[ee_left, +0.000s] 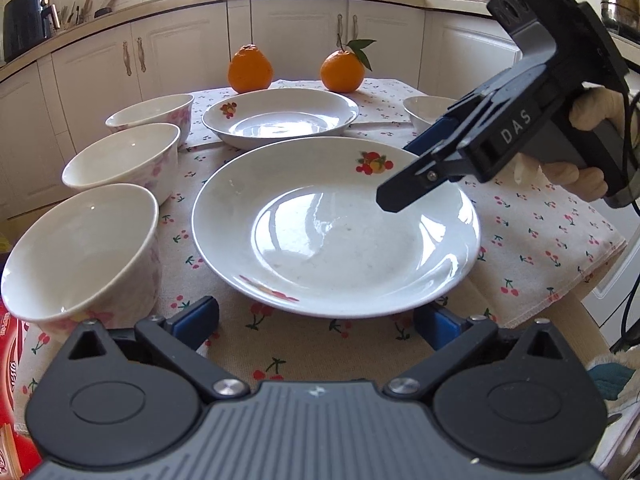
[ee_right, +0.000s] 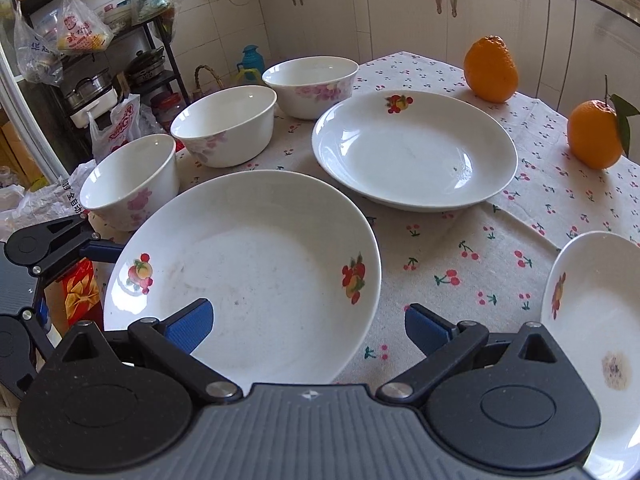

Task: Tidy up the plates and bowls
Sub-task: 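Move the right gripper to the rim of the large fruit-decal plate, then close the right gripper on the rim of the large plate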

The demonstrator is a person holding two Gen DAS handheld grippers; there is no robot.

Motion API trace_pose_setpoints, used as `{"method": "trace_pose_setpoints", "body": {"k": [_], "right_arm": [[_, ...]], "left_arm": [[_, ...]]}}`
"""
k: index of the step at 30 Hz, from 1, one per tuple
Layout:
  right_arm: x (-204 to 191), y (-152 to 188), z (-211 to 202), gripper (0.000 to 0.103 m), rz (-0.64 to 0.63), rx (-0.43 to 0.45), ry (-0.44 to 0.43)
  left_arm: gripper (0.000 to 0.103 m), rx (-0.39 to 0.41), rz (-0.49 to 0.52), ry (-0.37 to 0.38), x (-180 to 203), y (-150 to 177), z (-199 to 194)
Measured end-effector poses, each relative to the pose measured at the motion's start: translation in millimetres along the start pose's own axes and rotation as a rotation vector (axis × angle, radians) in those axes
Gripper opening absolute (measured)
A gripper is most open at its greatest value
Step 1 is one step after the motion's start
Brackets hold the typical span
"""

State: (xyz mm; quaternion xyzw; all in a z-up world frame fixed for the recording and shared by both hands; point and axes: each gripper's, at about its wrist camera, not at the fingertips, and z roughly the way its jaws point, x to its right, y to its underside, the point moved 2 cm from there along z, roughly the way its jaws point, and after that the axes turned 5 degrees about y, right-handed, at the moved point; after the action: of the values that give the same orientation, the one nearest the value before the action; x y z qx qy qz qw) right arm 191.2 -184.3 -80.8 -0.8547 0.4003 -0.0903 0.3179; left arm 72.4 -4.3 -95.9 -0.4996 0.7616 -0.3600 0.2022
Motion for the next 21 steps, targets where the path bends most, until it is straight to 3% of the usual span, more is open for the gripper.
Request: {"method": "trace_pose_setpoints", "body": {"k": [6, 17, 21], "right_arm": [[9, -20, 12, 0.102, -0.027, -0.023, -0.047], [19, -39, 35, 0.075, -0.014, -0.083, -0.153], [23, -42, 39, 0.072, -0.011, -0.1, -0.189]], "left_arm": [[0.1, 0.021, 0.019, 0.017, 2, -1, -2], [0.096, 0.013, 0.025, 0.03, 3, -2, -1], [0.095, 0.011, 0.02, 0.039, 2, -2, -1]]}}
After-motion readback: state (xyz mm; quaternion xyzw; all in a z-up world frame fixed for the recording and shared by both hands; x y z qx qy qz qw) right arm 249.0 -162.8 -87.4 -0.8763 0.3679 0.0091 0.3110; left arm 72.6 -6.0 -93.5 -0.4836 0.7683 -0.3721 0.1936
